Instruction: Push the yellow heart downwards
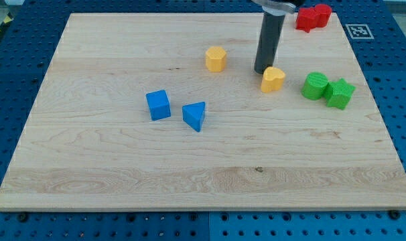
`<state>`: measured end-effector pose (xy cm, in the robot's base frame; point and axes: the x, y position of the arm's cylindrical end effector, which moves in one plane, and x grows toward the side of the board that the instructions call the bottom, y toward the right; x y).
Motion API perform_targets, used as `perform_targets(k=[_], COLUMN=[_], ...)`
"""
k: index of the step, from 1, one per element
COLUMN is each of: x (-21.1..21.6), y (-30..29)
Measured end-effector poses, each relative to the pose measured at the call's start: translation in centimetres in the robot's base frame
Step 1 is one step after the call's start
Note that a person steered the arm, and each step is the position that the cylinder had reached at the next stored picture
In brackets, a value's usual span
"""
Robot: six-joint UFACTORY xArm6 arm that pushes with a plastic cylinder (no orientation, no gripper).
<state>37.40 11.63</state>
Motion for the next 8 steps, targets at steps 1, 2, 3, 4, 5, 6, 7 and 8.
perform_targets(k=[1, 2, 3, 4, 5, 6, 7, 8], x=[3.0, 6.0, 8.8, 10.8, 12.5, 14.3, 16.1, 16.3], y=[1.4, 2.4, 3.9, 5.5, 6.1, 6.1, 6.1, 5.3])
